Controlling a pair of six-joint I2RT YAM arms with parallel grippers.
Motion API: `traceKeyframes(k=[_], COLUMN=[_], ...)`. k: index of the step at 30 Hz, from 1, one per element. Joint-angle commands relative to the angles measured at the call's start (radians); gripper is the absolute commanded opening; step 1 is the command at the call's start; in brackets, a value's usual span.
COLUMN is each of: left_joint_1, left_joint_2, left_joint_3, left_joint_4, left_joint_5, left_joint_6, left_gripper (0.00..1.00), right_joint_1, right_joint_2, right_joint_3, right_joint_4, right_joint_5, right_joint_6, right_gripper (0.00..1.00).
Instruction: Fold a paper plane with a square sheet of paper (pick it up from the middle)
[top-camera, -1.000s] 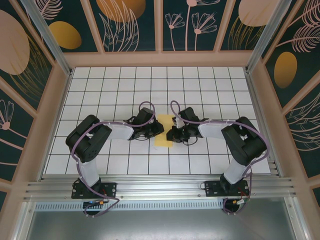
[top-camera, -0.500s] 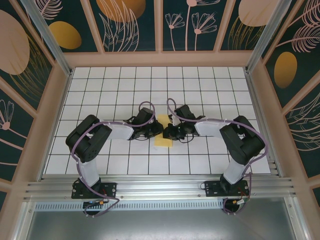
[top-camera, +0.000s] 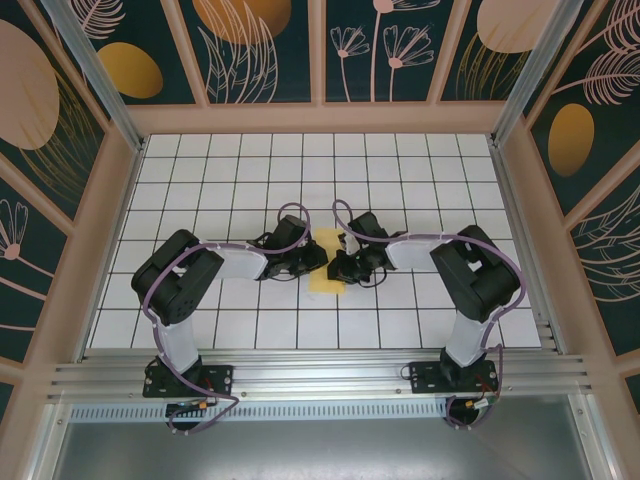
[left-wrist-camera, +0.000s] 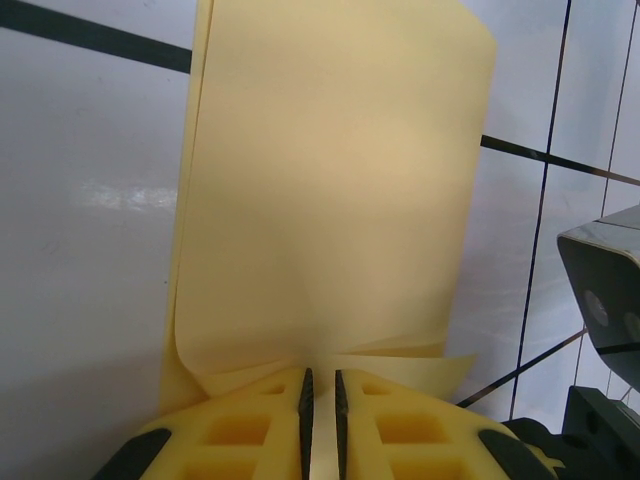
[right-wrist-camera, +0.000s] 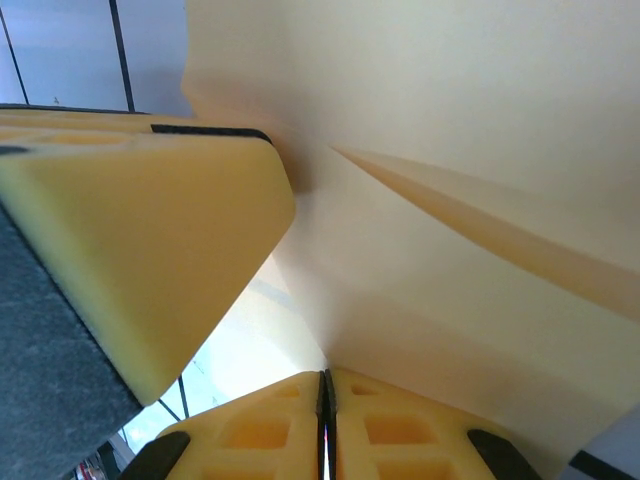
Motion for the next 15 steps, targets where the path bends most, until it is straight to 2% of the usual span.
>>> traceKeyframes(k=[1, 7, 15], left_joint_1=[0.002, 0.001, 0.001], left_joint_2=[0.023, 0.026, 0.027], left_joint_3=[-0.021, -0.035, -0.033], left_joint_4=[-0.072, -0.061, -0.062], left_joint_5=[-0.029, -0.039, -0.037], left_joint_6=[0.019, 0.008, 0.009], left_gripper=[0.18, 0.17, 0.17], right_joint_1=[-0.015, -0.029, -0.031], right_joint_2=[-0.039, -0.072, -0.066], right_joint_3=[-0.024, -0.085, -0.146], right_joint_4=[-0.079, -0.057, -0.09], right_joint_5=[0.009, -0.052, -0.007], right_joint_6=[0.02, 0.061, 0.081], right_gripper=[0.13, 0.13, 0.12])
